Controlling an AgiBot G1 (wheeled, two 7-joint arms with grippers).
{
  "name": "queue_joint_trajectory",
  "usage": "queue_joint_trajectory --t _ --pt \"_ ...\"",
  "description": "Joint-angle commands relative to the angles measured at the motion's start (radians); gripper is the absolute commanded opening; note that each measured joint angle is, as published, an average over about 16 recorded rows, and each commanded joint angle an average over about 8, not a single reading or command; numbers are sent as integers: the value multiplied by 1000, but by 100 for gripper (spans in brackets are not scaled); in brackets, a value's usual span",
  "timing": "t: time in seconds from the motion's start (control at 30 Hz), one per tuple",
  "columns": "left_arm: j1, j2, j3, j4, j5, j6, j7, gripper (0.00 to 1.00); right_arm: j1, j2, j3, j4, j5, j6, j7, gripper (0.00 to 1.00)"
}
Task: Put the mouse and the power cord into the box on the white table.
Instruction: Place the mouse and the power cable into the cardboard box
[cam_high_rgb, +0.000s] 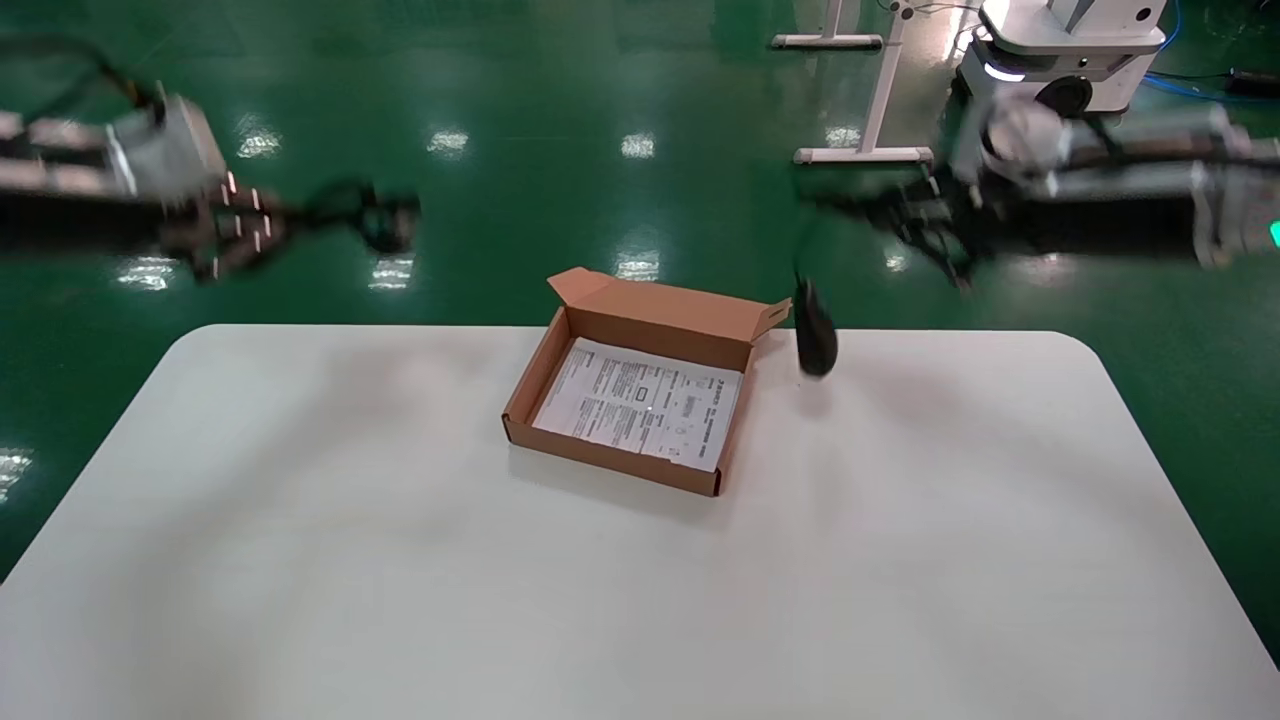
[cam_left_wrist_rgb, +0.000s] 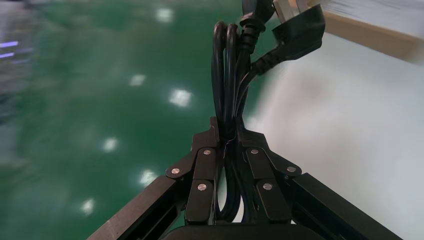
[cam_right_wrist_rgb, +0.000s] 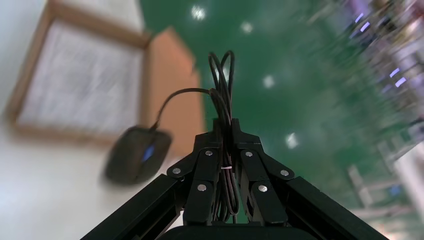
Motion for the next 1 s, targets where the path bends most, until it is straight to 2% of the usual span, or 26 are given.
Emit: queue_joint_trajectory --t 0.03,0.27,0.77,1.0 --pt "-22 10 -18 4 -24 -61 -34 0 27 -24 12 14 16 17 3 0" --pt "-62 67 -19 -30 -24 -132 -35 0 8 -122 18 22 30 34 -28 0" --pt "-113 55 4 -19 10 -92 -15 0 -65 -250 -10 -12 -8 121 -95 0" --pt "-121 59 10 -10 17 -77 -19 0 -129 -296 -37 17 -34 160 -140 0"
